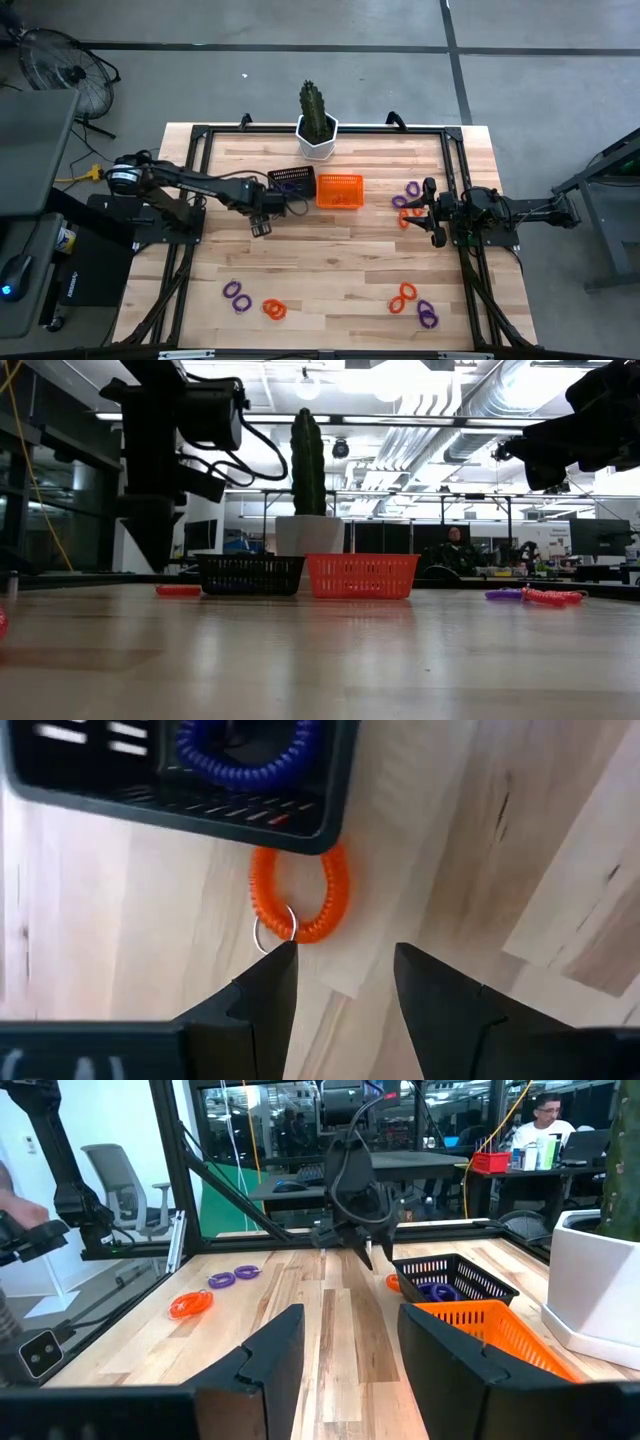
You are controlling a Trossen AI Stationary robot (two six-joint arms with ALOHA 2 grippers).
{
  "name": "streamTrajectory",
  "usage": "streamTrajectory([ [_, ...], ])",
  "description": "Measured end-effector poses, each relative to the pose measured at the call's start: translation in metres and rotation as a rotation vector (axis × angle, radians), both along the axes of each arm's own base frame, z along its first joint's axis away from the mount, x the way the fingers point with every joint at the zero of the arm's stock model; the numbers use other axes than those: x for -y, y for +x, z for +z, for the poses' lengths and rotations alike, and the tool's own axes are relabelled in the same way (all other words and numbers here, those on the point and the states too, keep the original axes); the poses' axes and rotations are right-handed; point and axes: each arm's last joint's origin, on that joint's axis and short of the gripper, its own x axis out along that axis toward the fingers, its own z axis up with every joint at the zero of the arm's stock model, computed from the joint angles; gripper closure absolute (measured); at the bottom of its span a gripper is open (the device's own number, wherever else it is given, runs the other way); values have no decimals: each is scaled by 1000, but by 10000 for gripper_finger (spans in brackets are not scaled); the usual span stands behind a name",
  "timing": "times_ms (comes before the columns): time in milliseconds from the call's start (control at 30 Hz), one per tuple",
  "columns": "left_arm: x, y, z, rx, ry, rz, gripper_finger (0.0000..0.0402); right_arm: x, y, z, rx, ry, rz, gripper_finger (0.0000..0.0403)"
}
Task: Sort spring keychains
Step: Put the orange spring keychain in the orange bin
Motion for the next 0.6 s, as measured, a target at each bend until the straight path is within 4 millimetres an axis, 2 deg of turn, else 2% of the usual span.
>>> streamTrajectory([
  [600, 0, 17, -28, -26, 1, -38, 238, 0, 0, 0, -1, 0, 0, 245],
])
